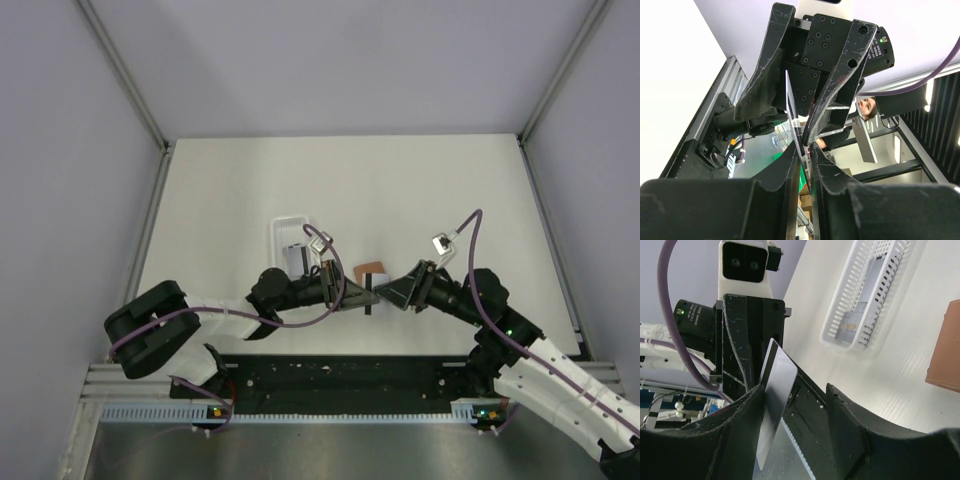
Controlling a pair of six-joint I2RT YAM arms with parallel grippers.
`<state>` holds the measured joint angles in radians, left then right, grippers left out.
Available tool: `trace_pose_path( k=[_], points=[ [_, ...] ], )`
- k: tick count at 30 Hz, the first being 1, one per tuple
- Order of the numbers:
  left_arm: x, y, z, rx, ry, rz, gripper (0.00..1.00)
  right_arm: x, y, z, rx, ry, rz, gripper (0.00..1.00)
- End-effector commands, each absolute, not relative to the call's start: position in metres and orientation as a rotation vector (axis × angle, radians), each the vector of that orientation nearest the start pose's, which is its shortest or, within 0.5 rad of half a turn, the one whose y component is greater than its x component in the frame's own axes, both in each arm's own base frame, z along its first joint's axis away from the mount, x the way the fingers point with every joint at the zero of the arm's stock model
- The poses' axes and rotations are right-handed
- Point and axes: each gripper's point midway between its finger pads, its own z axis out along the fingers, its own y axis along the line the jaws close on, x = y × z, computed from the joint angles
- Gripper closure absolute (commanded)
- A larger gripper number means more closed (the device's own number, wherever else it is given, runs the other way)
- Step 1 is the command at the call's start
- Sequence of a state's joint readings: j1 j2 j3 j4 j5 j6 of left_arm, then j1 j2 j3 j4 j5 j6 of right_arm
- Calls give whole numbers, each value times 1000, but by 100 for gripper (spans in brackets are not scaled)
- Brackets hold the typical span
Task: Put the credit cards into the card holder
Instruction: Pick up the credit card from the storage box.
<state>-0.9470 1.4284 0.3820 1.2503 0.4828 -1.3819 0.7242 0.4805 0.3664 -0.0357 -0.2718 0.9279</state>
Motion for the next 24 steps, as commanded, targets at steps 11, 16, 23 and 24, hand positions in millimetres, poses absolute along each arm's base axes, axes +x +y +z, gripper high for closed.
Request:
trace_pose_path(
  k=[11, 16, 23, 24],
  points=[
    [120, -370, 263, 210, 1671, -2201, 78, 140, 241, 212, -71, 1920, 1467, 49],
    [121, -370, 263, 203, 1669, -2198, 77, 139, 241, 214, -79, 1915, 1472, 51],
    [124, -371, 265, 198, 1661, -2195, 76, 137, 242, 213, -91, 1919, 1480, 51],
    [124, -372, 266, 199, 1660, -2197, 76, 137, 243, 213, -90, 1922, 1482, 51]
  ],
)
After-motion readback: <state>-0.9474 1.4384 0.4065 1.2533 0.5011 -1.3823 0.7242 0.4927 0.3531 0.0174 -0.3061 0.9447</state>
